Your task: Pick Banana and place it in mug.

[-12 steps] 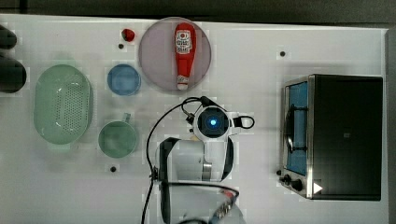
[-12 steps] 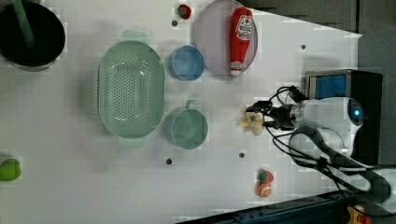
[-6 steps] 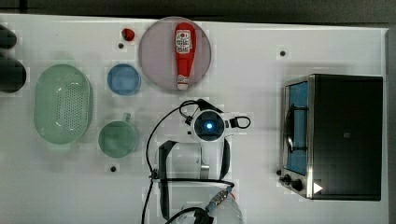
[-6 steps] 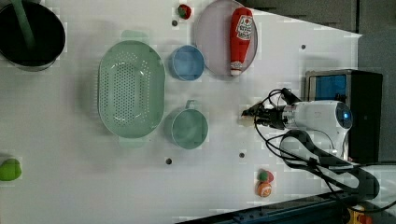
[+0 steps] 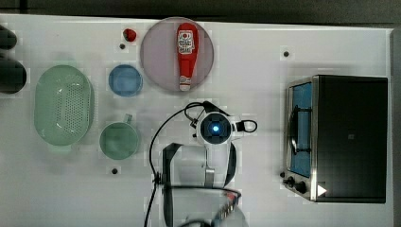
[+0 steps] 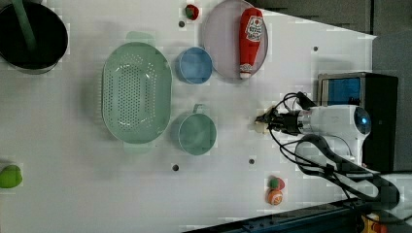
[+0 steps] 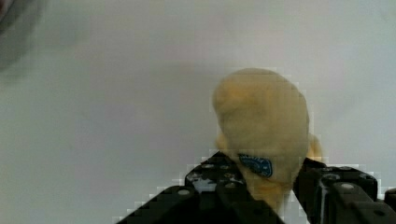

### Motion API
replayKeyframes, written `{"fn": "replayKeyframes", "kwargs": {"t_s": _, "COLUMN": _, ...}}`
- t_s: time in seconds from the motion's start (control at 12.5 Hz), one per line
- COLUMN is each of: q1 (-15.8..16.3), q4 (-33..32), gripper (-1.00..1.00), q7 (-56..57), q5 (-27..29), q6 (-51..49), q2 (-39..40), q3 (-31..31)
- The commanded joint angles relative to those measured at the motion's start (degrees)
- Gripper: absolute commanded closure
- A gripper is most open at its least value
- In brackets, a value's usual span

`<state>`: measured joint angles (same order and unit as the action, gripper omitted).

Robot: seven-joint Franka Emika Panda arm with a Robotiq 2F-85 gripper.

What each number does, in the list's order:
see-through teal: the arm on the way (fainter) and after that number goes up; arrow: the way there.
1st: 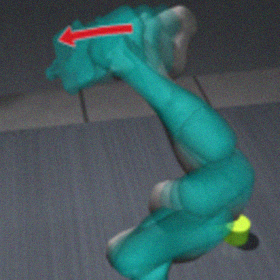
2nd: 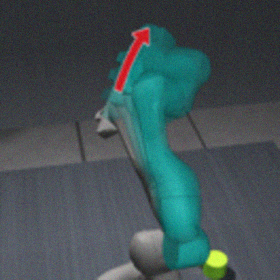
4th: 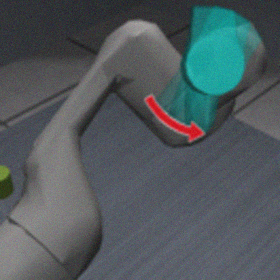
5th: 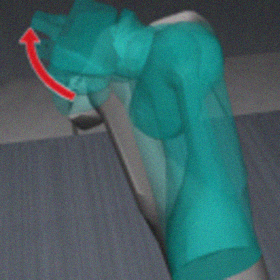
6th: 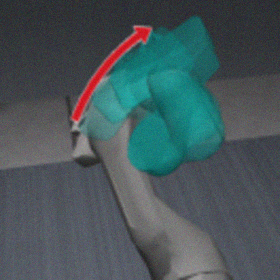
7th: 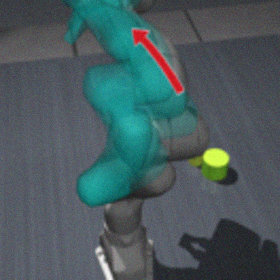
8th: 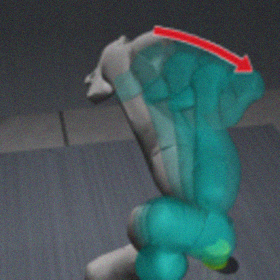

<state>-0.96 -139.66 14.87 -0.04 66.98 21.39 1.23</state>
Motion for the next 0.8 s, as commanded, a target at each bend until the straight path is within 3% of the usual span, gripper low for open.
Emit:
{"fn": "replayKeyframes", "kwargs": {"t_s": 0.08, "q1": -0.56, "q4": 1.22, "gripper": 0.26, "q7": 1.66, "q5": -0.07, "q6": -6.22, "q2": -11.87, "q3": 0.11}}
{"fn": "replayKeyframes", "kwargs": {"t_s": 0.48, "q1": -0.72, "q4": 5.80, "gripper": 0.26, "q7": 1.57, "q5": -0.07, "q6": -30.92, "q2": -27.93, "q3": 0.18}}
{"fn": "replayKeyframes", "kwargs": {"t_s": 0.8, "q1": -0.44, "q4": 12.59, "gripper": 0.26, "q7": 0.76, "q5": -0.07, "q6": -45.96, "q2": -34.40, "q3": -0.68}}
